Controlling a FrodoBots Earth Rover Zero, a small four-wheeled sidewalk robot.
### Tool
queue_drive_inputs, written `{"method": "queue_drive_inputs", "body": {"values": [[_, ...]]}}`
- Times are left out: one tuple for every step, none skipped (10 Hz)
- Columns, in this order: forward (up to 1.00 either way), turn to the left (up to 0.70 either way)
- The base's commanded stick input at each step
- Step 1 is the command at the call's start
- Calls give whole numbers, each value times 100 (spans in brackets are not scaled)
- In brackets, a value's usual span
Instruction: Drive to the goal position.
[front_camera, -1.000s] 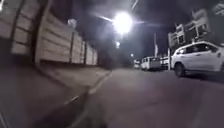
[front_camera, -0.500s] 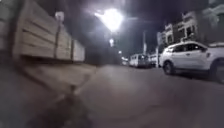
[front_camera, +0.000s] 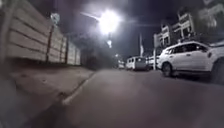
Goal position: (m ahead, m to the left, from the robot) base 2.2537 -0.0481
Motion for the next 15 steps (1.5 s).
{"method": "queue_drive_inputs", "body": {"values": [[70, 0], [70, 0], [70, 0], [70, 0], [70, 0], [70, 0], [70, -4], [70, -9], [70, -14], [70, -19], [70, -24], [70, -29], [70, -34], [70, 0], [70, 0]]}}
